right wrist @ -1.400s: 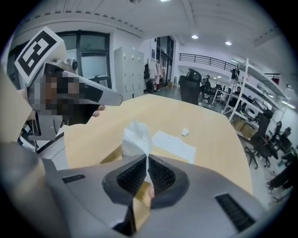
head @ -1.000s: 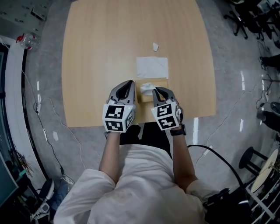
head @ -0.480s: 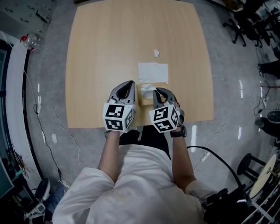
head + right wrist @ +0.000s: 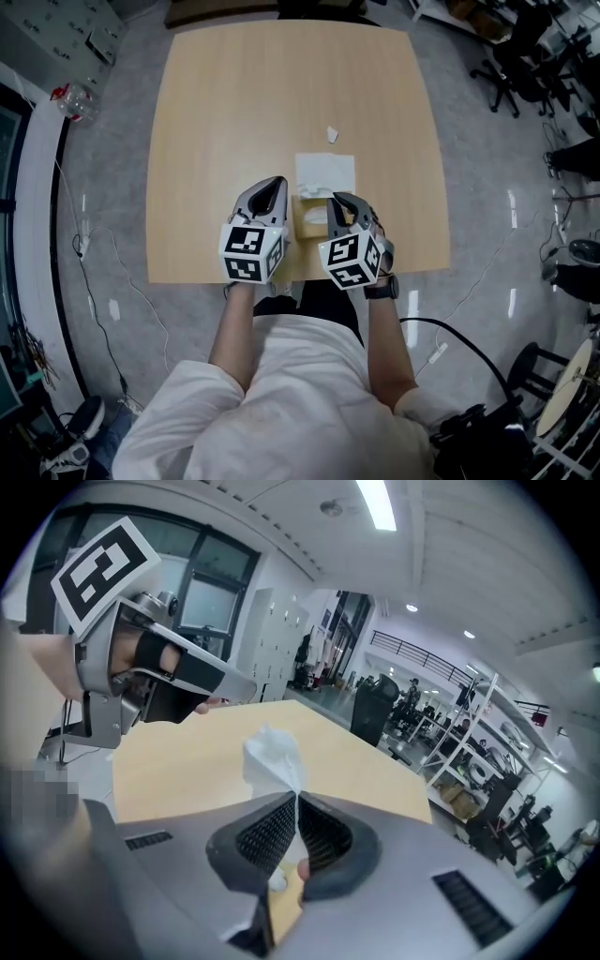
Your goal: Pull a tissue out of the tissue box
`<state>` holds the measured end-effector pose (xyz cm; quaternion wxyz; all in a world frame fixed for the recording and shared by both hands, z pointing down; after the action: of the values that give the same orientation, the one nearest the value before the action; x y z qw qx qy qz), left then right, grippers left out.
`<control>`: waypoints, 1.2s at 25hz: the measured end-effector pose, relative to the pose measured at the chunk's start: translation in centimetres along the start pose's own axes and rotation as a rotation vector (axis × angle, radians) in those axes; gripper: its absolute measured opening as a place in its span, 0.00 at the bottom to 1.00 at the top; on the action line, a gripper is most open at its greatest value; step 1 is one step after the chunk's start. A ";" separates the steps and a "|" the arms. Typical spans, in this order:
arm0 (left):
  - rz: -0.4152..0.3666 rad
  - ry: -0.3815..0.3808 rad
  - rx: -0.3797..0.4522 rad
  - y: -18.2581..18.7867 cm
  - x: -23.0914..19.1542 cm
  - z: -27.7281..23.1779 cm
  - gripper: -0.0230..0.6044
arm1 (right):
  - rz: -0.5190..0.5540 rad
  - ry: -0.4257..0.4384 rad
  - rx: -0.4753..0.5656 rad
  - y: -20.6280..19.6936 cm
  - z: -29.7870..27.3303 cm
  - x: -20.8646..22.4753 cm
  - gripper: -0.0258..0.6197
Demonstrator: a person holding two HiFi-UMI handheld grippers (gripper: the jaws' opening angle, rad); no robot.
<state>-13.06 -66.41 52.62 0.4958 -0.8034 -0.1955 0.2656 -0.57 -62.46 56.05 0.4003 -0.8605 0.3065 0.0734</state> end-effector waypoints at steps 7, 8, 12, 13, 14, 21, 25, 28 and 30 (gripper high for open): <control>-0.033 0.011 0.074 3.3 0.2 1.0 0.02 | 0.011 -0.039 0.068 2.3 1.5 1.7 0.05; -0.038 0.013 0.088 3.9 0.3 1.2 0.02 | 0.009 -0.045 0.082 2.7 1.7 2.0 0.05; -0.070 0.019 0.139 6.1 1.3 1.6 0.02 | 0.000 -0.076 0.153 4.5 3.0 3.7 0.05; -0.078 0.020 0.150 6.5 1.6 1.7 0.02 | -0.005 -0.084 0.169 4.9 3.3 4.1 0.05; -0.085 0.020 0.159 7.0 1.8 1.8 0.02 | -0.012 -0.091 0.185 5.4 3.6 4.5 0.05; -0.117 0.030 0.248 10.5 2.1 3.2 0.02 | -0.142 -0.132 0.350 9.1 6.5 6.5 0.05; -0.128 0.031 0.311 12.4 2.9 4.1 0.02 | -0.243 -0.157 0.453 10.2 8.8 7.9 0.05; -0.125 0.024 0.348 13.7 3.6 4.7 0.02 | -0.358 -0.165 0.531 10.9 10.6 9.3 0.05; -0.119 0.016 0.371 14.3 3.9 5.2 0.02 | -0.438 -0.159 0.591 11.4 11.9 9.9 0.05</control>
<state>-12.46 -66.72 36.93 0.6518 -0.6874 -0.1864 0.2606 2.09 -64.00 37.02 0.6601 -0.7446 0.0912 -0.0392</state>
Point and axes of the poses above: the fingertips, and each gripper's own axes: z backward along the fingers, x to its right, y out of its top, the point moved 4 cm from there along z, backward along the fingers, and after that the axes turned 4 degrees about -x, right-handed, at the moved point
